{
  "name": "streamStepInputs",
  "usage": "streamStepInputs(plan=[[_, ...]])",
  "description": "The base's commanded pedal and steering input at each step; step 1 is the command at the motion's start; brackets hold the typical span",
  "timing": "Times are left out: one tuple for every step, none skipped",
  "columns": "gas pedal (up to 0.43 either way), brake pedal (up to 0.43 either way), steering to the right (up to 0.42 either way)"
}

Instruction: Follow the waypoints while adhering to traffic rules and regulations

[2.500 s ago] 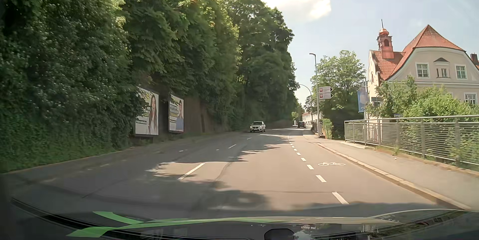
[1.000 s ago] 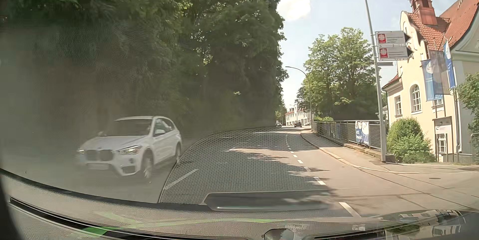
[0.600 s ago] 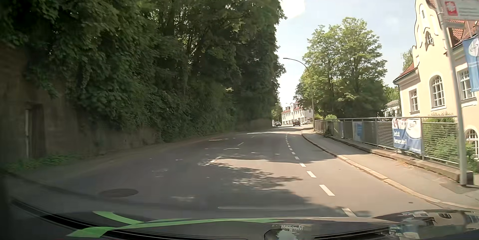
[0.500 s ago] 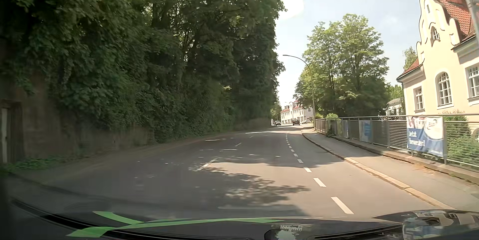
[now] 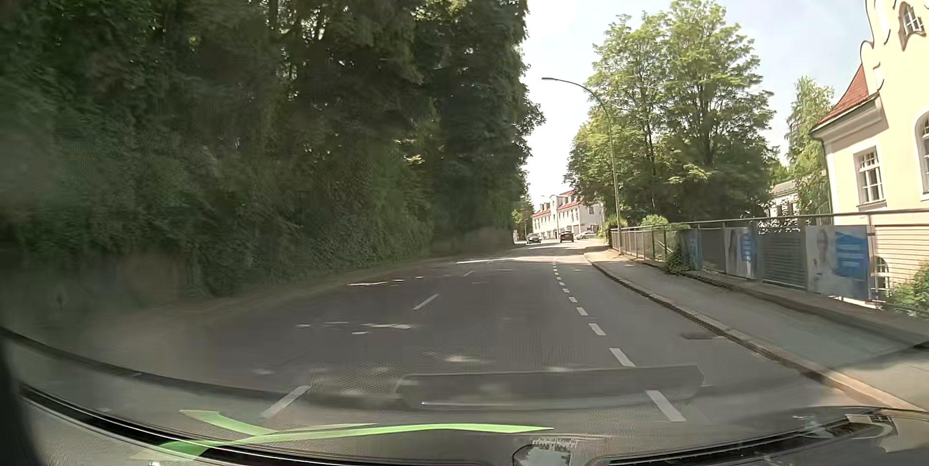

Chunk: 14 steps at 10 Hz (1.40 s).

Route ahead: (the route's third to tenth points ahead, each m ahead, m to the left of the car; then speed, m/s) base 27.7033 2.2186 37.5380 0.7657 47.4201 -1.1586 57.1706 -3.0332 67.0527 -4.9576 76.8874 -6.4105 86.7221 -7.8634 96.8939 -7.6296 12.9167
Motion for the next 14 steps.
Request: streamStepInputs(plan=[[0.248, 0.0, 0.015], [0.248, 0.0, 0.015], [0.248, 0.0, 0.015], [0.248, 0.0, 0.015], [0.248, 0.0, 0.015], [0.248, 0.0, 0.015], [0.248, 0.0, 0.015], [0.248, 0.0, 0.012], [0.248, 0.0, 0.01], [0.248, 0.0, 0.01], [0.248, 0.0, 0.008], [0.248, 0.0, 0.006], [0.248, 0.0, 0.006], [0.248, 0.0, 0.006]])
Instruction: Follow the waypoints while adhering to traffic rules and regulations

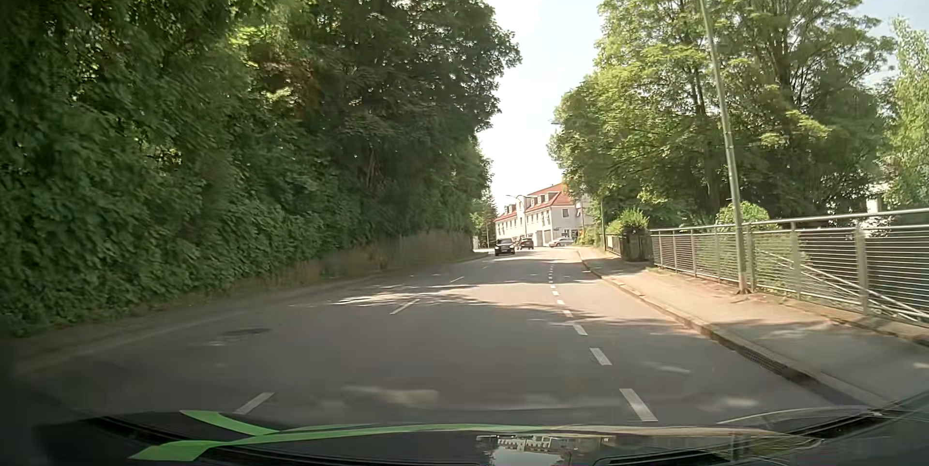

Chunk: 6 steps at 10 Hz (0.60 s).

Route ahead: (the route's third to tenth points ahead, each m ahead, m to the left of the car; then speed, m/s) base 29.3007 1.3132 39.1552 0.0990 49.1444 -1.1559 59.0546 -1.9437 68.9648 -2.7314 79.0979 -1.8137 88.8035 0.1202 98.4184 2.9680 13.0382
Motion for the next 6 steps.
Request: streamStepInputs(plan=[[0.248, 0.0, 0.006], [0.248, 0.0, 0.006], [0.248, 0.0, 0.007], [0.248, 0.0, 0.008], [0.248, 0.0, 0.008], [0.248, 0.0, 0.01]])
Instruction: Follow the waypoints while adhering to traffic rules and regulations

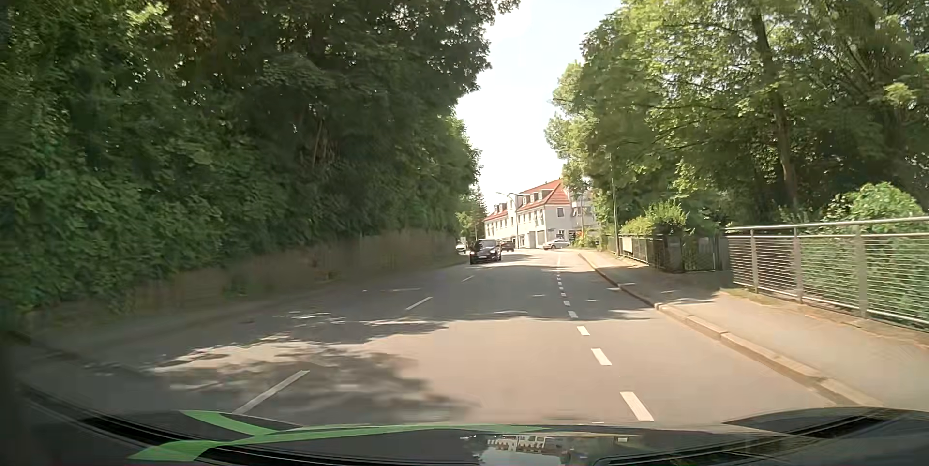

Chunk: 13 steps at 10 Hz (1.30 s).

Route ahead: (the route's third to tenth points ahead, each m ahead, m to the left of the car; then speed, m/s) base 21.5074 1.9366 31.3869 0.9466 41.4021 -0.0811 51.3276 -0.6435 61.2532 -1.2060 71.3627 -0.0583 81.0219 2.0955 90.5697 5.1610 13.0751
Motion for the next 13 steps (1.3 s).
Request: streamStepInputs(plan=[[0.248, 0.0, 0.012], [0.248, 0.0, 0.012], [0.248, 0.0, 0.013], [0.248, 0.0, 0.014], [0.24, 0.0, 0.013], [0.24, 0.0, 0.014], [0.24, 0.0, 0.014], [0.24, 0.0, 0.014], [0.24, 0.0, 0.013], [0.24, 0.0, 0.012], [0.24, 0.0, 0.012], [0.24, 0.0, 0.011], [0.24, 0.0, 0.011]])
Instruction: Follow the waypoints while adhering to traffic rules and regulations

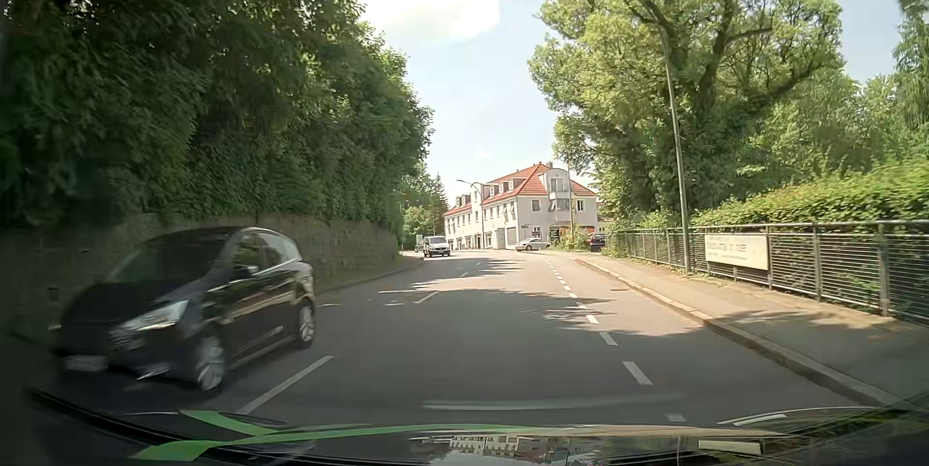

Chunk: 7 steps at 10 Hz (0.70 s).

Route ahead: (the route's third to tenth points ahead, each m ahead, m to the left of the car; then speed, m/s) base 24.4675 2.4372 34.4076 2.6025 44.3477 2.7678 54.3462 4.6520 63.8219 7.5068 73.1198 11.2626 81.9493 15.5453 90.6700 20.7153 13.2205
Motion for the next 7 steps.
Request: streamStepInputs(plan=[[0.228, 0.0, 0.011], [0.228, 0.0, 0.01], [0.228, 0.0, 0.009], [0.228, 0.0, 0.008], [0.22, 0.0, 0.008], [0.22, 0.0, 0.007], [0.22, 0.0, 0.007]])
